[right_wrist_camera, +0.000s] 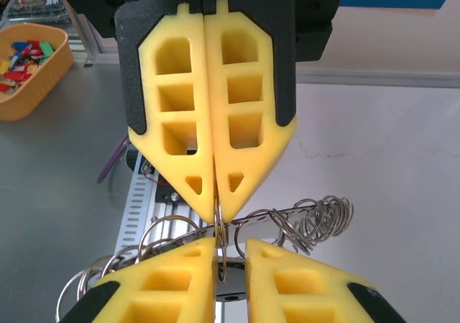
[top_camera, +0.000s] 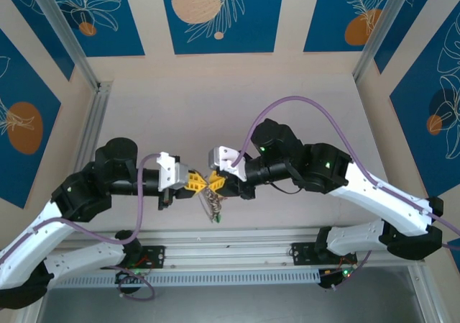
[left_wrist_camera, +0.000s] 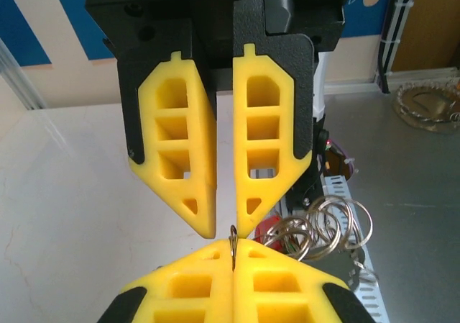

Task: Put the keys on the keyring

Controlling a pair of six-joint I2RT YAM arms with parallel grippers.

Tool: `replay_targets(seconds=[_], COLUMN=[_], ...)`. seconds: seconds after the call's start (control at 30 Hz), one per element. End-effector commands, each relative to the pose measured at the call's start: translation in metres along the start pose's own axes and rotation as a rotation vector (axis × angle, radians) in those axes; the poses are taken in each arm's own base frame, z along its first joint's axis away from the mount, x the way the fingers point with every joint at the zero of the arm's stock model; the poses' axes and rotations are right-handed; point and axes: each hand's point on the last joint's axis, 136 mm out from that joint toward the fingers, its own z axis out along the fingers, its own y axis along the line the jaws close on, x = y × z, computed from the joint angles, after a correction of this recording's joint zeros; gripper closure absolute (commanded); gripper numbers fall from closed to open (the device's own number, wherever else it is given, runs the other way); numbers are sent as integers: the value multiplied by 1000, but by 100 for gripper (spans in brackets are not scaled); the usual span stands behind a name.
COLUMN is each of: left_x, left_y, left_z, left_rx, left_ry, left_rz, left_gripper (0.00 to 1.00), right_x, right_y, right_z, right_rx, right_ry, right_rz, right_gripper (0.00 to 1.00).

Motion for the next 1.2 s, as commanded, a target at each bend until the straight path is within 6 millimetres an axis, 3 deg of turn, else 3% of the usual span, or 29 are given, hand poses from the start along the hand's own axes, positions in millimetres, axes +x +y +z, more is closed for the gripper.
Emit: replay_targets(seconds=[0.0,0.4,0.8,1.03,1.17], left_x=[-19,-24,-33,-36,-37], left_y=[-11,-11,-10,-10,-12], left_z=[-3,0,-3,-7,-8], left_rx=[53,59,39,25,31], left_ry=[-95,-143,-222,-263,-264], left_rz=[20,17,39,38,42], left_gripper=[100,100,100,100,100], right_x=[-10,-5,0,3,-5], right_y=[0,11,9,3,0], right_z=[-10,-9,-4,-5,-18], right_rx=[11,-56,-44,-7,39], right_ry=[-58,-61,-47,-41,-81], right_rz=[2,14,24,24,24], right_gripper=[84,91,94,94,85])
